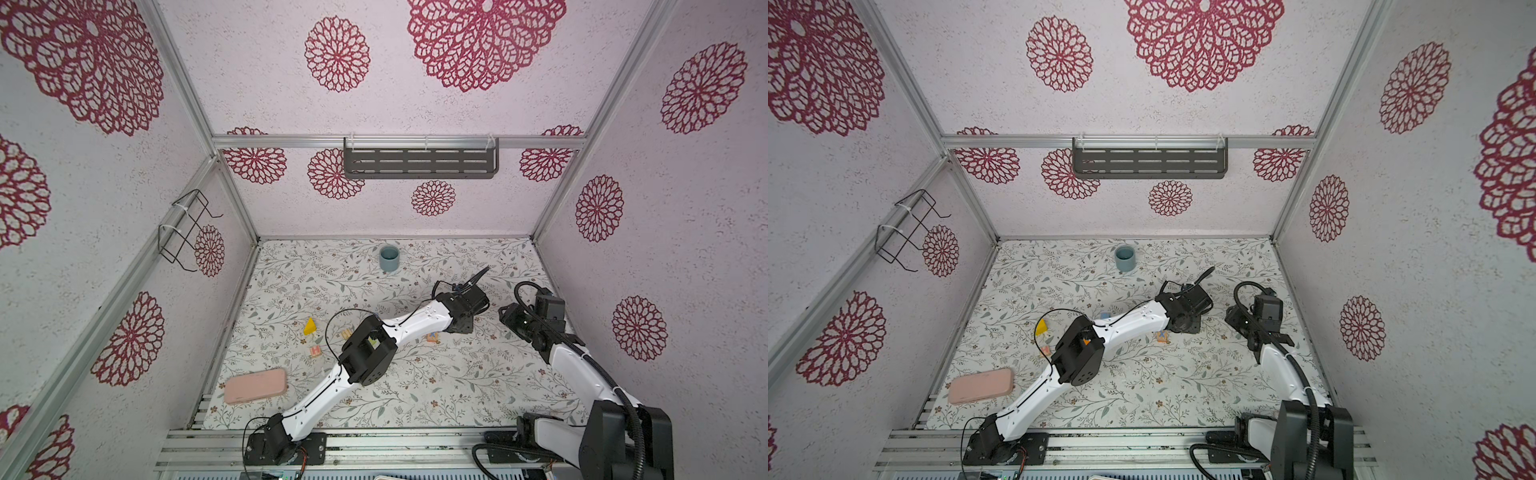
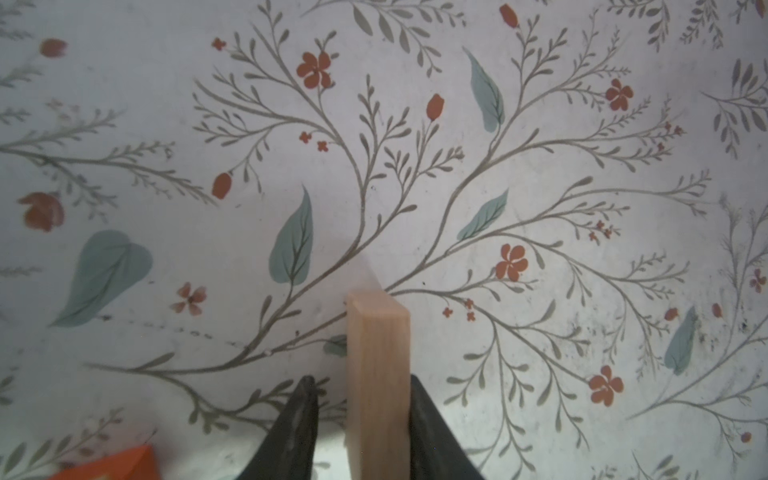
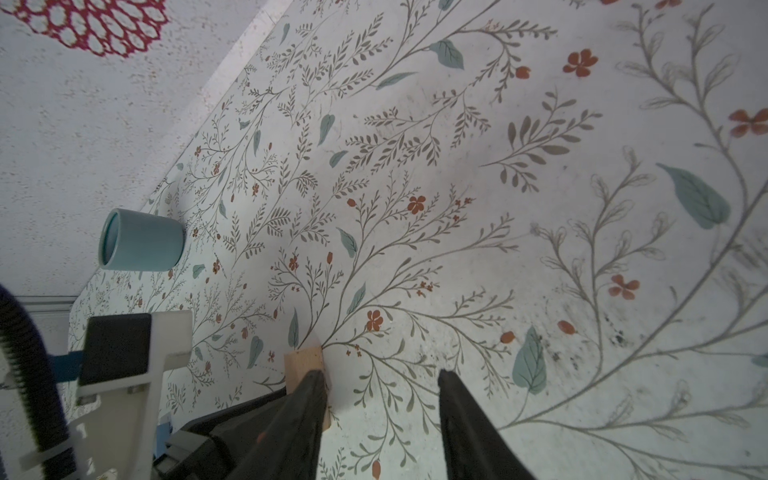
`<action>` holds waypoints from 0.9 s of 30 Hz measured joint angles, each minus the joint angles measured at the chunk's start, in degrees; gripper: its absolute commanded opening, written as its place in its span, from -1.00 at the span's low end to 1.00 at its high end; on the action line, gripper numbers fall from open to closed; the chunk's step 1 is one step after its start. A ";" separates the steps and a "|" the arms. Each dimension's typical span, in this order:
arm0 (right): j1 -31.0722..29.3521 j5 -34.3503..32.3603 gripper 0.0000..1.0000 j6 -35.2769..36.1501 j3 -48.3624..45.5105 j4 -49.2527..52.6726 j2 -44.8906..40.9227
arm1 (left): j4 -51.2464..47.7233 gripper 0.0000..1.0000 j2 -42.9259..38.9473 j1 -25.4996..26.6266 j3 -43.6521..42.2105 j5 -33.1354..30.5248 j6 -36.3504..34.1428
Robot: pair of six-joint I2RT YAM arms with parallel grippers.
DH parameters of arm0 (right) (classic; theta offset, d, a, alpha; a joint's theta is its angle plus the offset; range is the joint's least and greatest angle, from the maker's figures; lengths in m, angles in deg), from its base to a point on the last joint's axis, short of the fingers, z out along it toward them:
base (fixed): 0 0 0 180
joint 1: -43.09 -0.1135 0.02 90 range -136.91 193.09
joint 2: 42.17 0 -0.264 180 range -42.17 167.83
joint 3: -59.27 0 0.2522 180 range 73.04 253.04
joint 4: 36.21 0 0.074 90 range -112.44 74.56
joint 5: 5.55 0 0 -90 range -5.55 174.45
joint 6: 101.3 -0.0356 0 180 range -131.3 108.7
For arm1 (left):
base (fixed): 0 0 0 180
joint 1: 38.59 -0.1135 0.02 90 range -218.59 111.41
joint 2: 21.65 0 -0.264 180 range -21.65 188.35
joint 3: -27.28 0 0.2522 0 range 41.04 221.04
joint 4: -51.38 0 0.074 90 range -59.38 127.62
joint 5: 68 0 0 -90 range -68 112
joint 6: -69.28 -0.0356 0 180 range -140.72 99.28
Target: Build the wood block tower
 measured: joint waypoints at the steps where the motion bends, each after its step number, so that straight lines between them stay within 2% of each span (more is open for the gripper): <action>1: 0.00 0.11 -0.04 0.00 0.00 -0.07 0.00 | 0.00 -0.37 0.00 0.00 0.00 0.00 0.02; 6: 0.00 0.22 -0.04 0.02 0.00 -0.07 0.00 | -0.04 -0.51 0.00 0.00 0.00 0.00 -0.33; 14: 0.76 2.05 -0.06 -0.02 0.00 -0.09 0.02 | -0.09 -0.59 -0.26 0.00 -0.17 -0.09 -3.78; 21: 4.37 6.73 -0.08 -0.61 0.00 -1.22 0.46 | 0.39 -0.62 -6.93 -0.22 -6.19 -1.11 -12.83; 27: 5.92 9.18 -0.10 -0.61 0.00 -1.60 0.17 | 3.67 -0.60 -19.15 -1.20 -16.48 -0.74 -24.59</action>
